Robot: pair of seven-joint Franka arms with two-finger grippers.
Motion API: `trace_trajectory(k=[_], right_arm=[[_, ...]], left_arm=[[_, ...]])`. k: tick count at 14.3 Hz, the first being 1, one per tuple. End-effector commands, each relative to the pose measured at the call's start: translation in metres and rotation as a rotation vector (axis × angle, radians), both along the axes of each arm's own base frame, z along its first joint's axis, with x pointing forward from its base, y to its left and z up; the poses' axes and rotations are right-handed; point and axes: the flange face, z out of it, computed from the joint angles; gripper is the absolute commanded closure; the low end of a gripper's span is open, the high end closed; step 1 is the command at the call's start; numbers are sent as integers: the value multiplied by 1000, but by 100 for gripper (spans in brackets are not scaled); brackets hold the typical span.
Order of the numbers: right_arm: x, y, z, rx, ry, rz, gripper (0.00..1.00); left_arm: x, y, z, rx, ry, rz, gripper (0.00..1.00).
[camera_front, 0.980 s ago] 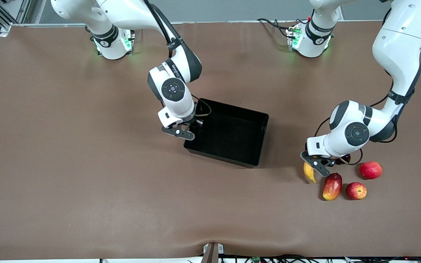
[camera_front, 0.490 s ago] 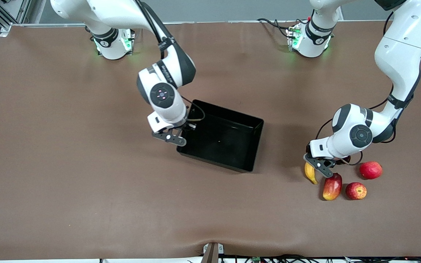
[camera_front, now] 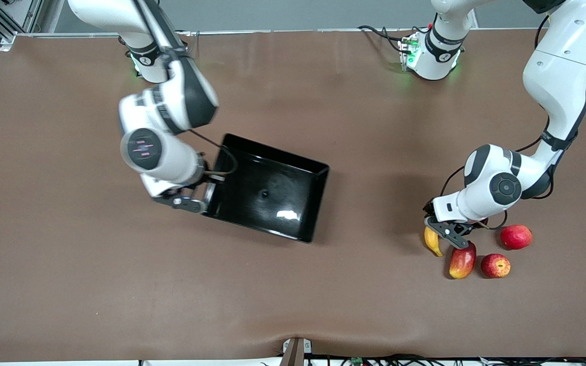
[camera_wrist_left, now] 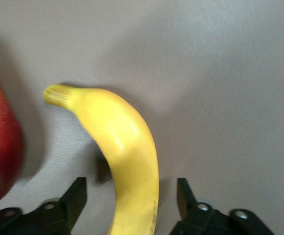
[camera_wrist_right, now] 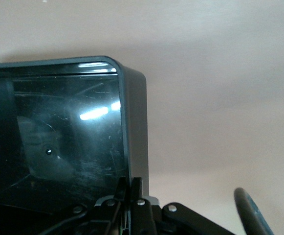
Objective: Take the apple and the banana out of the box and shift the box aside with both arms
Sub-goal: 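Drag the tray with the right gripper while the left gripper lowers the banana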
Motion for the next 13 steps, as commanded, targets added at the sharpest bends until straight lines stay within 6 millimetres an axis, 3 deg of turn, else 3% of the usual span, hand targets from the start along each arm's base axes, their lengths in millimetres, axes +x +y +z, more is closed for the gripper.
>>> trace_trajectory(k=[1, 3, 6, 9, 13], right_arm=[[-3, -81, 29, 63, 20, 36, 100], [-7, -149, 23, 107, 42, 71, 100], [-2, -222, 18, 134, 33, 68, 100], [0, -324, -2, 180, -18, 122, 100], [-2, -410, -46, 190, -69, 174, 100]], left_arm=[[0, -17, 41, 17, -35, 64, 0], [0, -25, 61, 28, -43, 102, 0], [2, -39, 102, 65, -40, 165, 0], [1, -52, 141, 105, -24, 232, 0], [-8, -65, 183, 150, -24, 375, 0]])
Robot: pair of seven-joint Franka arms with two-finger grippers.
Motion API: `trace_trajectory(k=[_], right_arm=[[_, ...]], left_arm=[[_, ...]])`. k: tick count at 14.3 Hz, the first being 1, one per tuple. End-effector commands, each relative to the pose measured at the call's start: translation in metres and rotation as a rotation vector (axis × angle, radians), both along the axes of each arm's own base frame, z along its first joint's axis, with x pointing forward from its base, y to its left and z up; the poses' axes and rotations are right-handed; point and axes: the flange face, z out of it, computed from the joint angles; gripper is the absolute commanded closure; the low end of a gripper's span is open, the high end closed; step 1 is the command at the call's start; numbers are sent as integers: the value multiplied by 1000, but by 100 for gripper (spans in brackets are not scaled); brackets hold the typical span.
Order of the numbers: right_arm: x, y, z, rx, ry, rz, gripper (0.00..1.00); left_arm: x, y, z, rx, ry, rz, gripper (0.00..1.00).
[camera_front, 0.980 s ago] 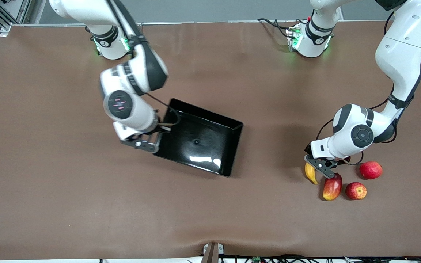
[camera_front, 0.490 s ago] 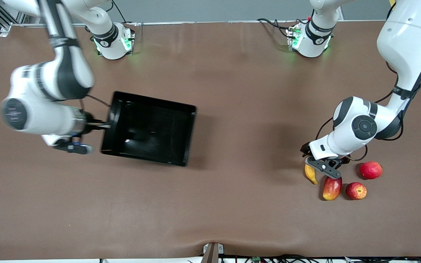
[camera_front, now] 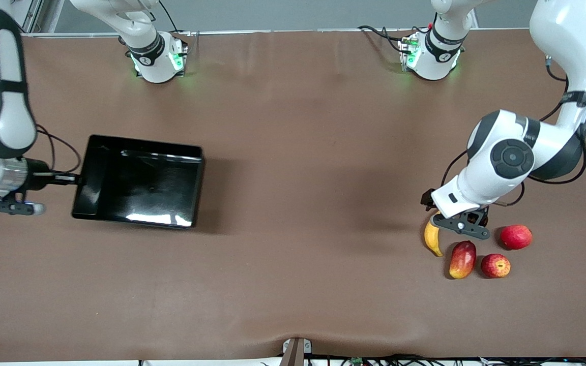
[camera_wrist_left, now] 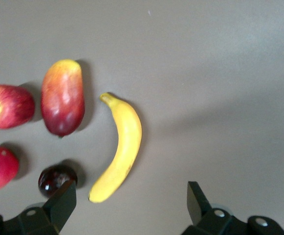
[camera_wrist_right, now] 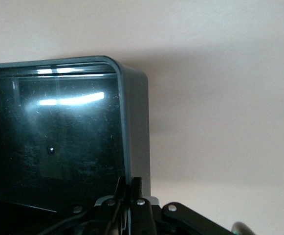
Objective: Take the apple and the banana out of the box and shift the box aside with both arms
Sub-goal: 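Drag the tray with the right gripper while the left gripper lowers the banana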
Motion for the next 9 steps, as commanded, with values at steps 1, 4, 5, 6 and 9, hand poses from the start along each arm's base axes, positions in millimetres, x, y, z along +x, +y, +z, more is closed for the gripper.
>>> trace_trajectory(k=[1, 4, 5, 6, 9], right_arm=[[-3, -45, -29, 21, -34, 63, 100], [-8, -85, -62, 20, -61, 75, 100], [-10, -99, -76, 32, -85, 89, 100], [-12, -109, -90, 57, -107, 99, 100], [-16, -118, -110, 101, -119, 89, 100]], left_arm=[[-3, 3, 25, 39, 7, 58, 0], [-7, 5, 62, 18, 17, 142, 0], [-10, 4, 73, 3, 16, 179, 0], [-14, 1, 86, 1, 2, 190, 0], [-10, 8, 130, 15, -20, 206, 0]])
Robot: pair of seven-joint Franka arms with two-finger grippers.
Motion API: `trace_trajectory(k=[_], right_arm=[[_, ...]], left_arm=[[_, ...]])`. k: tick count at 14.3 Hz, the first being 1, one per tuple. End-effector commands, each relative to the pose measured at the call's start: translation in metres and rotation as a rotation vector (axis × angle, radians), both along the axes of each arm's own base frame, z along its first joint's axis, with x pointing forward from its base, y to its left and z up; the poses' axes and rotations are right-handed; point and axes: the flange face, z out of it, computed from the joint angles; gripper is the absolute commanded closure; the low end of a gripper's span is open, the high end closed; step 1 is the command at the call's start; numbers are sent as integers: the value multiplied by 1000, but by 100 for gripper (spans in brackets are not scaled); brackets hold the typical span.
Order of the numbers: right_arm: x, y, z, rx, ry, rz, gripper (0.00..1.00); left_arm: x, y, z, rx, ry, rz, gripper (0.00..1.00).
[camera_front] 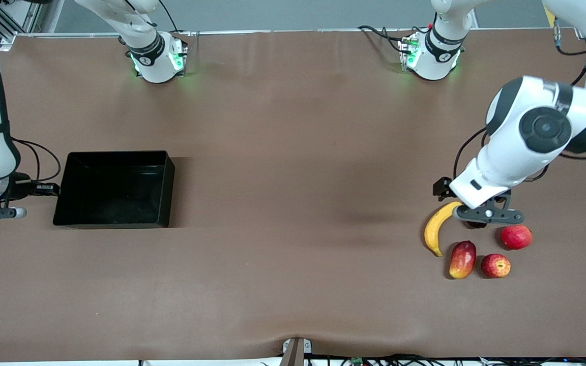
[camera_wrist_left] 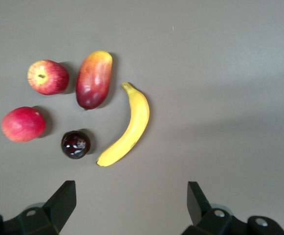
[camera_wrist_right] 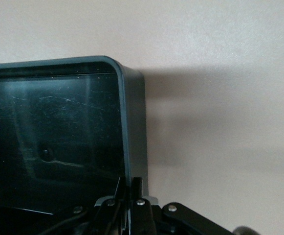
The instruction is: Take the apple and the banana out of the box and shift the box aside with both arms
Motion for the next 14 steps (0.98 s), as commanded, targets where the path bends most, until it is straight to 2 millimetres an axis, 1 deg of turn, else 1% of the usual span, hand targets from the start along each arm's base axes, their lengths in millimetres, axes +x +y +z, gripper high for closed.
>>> trace_trajectory(k=[1, 2, 3, 4, 5, 6, 8, 9, 10, 11, 12, 13, 14], right_arm=[[2, 1, -4, 39, -21, 2, 85], [2, -1, -2, 38, -22, -1, 35], [4, -3, 0, 31, -23, 12, 0], [10, -2, 7, 14, -27, 25, 0], [14, -2, 10, -5, -32, 47, 0], [23, -7, 25, -30, -58, 63, 0], [41, -11, 55, -88, -105, 167, 0], [46, -12, 65, -103, -118, 178, 0], [51, -17, 76, -115, -138, 174, 0], [59, -19, 91, -131, -168, 177, 0], [68, -15, 107, -145, -199, 187, 0], [72, -11, 115, -151, -213, 197, 0], [68, -17, 123, -145, -226, 190, 0]], left_arm=[[1, 10, 55, 7, -9, 44, 0], [4, 17, 72, 4, -20, 57, 0], [6, 21, 85, 0, -35, 67, 0], [3, 22, 91, 7, -28, 71, 0], [-1, 23, 91, 20, 0, 74, 0], [-4, 23, 95, 29, 8, 81, 0], [-15, 24, 115, 50, 4, 110, 0], [-23, 23, 127, 65, -10, 135, 0], [-28, 22, 134, 77, -12, 145, 0], [-34, 21, 139, 88, -7, 150, 0], [-39, 19, 148, 94, -20, 152, 0], [-45, 17, 157, 94, -34, 152, 0], [-49, 14, 162, 79, -31, 152, 0]])
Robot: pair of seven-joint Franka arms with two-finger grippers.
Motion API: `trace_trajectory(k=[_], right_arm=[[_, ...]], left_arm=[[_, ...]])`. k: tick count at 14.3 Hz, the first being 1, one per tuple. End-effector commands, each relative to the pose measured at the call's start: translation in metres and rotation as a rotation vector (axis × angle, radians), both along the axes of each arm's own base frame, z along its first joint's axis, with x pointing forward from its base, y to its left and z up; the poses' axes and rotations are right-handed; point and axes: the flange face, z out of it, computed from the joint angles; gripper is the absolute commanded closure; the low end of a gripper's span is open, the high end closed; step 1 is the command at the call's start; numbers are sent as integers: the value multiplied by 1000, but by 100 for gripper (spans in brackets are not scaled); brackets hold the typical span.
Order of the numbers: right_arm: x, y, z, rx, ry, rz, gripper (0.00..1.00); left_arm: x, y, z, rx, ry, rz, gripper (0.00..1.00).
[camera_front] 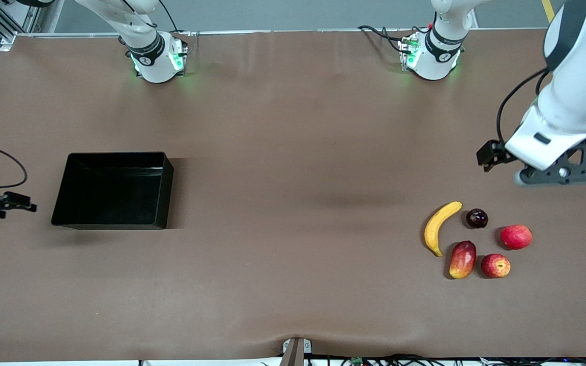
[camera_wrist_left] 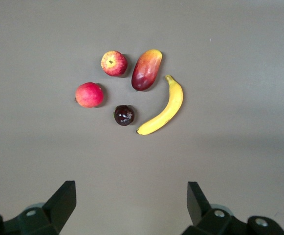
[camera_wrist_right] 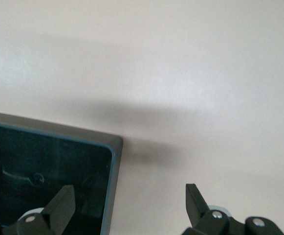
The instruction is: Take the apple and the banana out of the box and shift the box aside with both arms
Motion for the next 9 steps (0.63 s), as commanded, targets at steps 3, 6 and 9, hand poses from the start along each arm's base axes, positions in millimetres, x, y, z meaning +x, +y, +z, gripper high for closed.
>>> trace_trajectory(k=[3, 6, 9], right_arm=[[-20, -11, 46, 63, 22, 46, 0], [-29, -23, 45, 152, 9, 28, 0], [-29, -32, 63, 189, -73, 242, 0]], left_arm=[[-21, -5, 20, -14, 4, 13, 0], [-21, -6, 20, -32, 12, 12, 0], [-30, -14, 30, -40, -1, 12, 0]])
